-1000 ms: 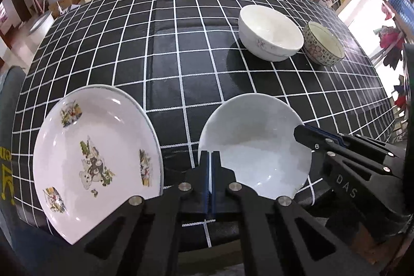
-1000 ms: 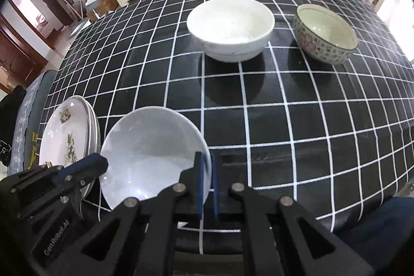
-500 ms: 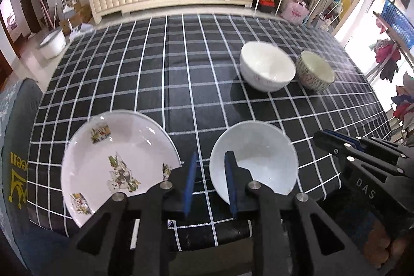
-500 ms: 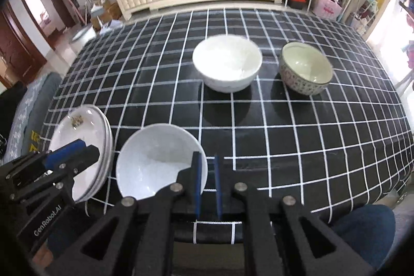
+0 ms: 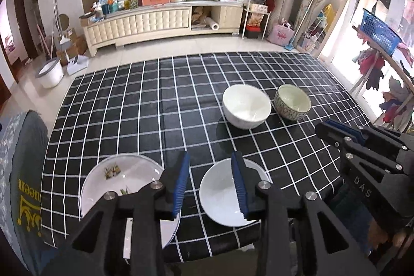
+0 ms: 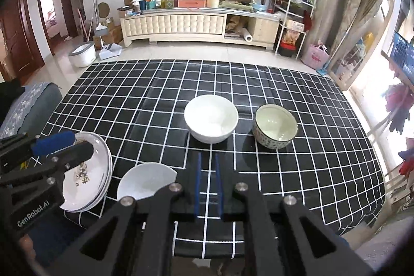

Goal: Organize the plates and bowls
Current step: 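Lower the red-emblem bowl onto the plates and open both grippers, then move both grippers to the plain white bowl rim and close them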

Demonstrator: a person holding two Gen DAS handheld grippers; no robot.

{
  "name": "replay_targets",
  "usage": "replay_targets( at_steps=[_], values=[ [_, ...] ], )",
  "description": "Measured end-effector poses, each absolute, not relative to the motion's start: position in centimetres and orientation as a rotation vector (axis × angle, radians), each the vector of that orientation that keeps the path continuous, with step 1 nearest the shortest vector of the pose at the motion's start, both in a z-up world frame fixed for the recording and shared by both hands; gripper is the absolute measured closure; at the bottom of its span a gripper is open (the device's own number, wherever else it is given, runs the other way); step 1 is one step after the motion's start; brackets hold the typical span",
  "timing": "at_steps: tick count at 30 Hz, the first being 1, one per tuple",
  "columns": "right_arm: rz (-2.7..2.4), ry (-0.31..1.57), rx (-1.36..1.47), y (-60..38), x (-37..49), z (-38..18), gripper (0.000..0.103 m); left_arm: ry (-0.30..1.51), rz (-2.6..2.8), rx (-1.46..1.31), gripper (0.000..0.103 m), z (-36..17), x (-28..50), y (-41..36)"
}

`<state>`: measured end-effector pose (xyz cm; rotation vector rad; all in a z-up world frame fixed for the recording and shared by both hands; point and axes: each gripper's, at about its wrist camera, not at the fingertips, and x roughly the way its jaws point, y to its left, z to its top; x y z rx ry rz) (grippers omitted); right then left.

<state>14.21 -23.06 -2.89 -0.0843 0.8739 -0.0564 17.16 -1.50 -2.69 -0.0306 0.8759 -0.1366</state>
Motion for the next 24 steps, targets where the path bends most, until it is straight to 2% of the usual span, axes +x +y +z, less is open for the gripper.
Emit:
replay_targets(
  at_steps=[2, 9, 10, 11, 13, 14, 24],
  values=[
    [-0.061, 0.876, -0.068, -23.5, 14.4, -2.7, 0.089, 0.868, -0.142, -0.025, 0.068, -2.4, 17.5, -1.7],
    [-0.033, 0.889, -0.039, -24.8, 15.9, -2.4, 0.087, 0.874, -0.135, -0.017, 0.068, -2.1, 19.3, -2.3],
    [-0.026, 0.892, -0.032, -24.9, 16.0, -2.3, 0.077, 0.876, -0.133, -0.017, 0.068, -2.1, 19.5, -2.3],
    [-0.017, 0.894, -0.026, -25.0, 16.3, -2.2, 0.058, 0.878, -0.129, -0.014, 0.068, -2.0, 19.8, -2.3],
    [-0.003, 0.880, -0.016, -25.2, 16.4, -2.0, 0.036, 0.879, -0.129, -0.010, 0.068, -2.0, 20.5, -2.6],
    [-0.002, 0.866, -0.015, -25.4, 16.6, -1.8, 0.034, 0.880, -0.134, -0.013, 0.068, -2.0, 20.8, -2.6],
    [-0.008, 0.890, -0.013, -27.4, 20.0, -1.9, 0.030, 0.918, -0.168, -0.003, 0.068, -2.5, 25.8, -3.8]
  ],
)
